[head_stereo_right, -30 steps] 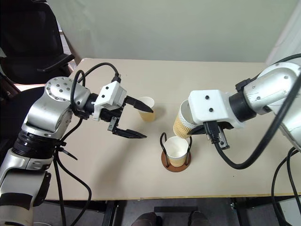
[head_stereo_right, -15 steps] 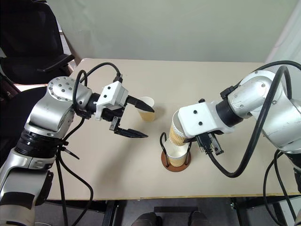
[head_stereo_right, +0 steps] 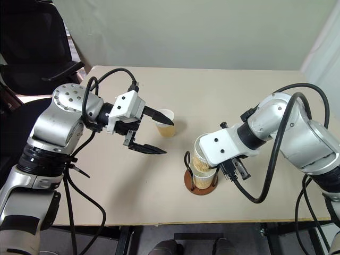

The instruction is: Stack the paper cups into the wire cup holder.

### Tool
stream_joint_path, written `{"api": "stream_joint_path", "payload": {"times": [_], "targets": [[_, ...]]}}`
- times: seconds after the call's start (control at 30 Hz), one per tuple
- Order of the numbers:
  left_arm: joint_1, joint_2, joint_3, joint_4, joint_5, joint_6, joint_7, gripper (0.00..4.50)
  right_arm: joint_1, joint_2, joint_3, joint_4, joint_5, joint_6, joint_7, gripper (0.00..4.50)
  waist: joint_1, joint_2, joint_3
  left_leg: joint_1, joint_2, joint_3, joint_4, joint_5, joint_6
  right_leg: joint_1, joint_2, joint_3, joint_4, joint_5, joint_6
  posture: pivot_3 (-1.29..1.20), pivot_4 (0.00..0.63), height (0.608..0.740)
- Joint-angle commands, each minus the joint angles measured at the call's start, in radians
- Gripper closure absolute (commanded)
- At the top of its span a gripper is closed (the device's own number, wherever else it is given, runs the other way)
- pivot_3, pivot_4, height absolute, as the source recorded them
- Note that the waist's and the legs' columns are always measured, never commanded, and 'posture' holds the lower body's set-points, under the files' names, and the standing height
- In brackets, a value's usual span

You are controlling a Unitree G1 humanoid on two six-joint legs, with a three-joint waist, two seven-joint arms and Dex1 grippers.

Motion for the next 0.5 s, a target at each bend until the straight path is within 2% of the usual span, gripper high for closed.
{"api": "stream_joint_path", "payload": {"times": [0.03, 0.3, 0.5], "targets": [[-0.017, -0.004, 0.027, -0.003, 0.007, -0.019, 0.007, 0.00, -0.012, 0.005, -0.026, -0.013, -0.009, 0.008, 0.003, 3.58, 0.000, 0.000, 0.000, 0.000, 0.000, 0.000, 0.000, 0.000, 0.000, 0.000, 0.000, 0.000, 0.000, 0.000, 0.000, 0.00, 0.150, 0.740], [-0.023, -0.028, 0.022, 0.027, 0.026, -0.049, 0.004, 0.00, -0.082, -0.005, -0.103, 0.037, 0.026, 0.066, 0.010, 0.88, 0.000, 0.000, 0.000, 0.000, 0.000, 0.000, 0.000, 0.000, 0.000, 0.000, 0.000, 0.000, 0.000, 0.000, 0.000, 0.00, 0.150, 0.740], [-0.050, -0.037, 0.024, 0.105, 0.121, -0.163, 0.071, 0.00, -0.184, -0.037, -0.213, 0.228, 0.014, 0.145, -0.058, 0.88, 0.001, 0.000, 0.000, 0.000, 0.000, 0.000, 0.000, 0.000, 0.000, 0.000, 0.000, 0.000, 0.000, 0.000, -0.001, 0.00, 0.150, 0.740]]}}
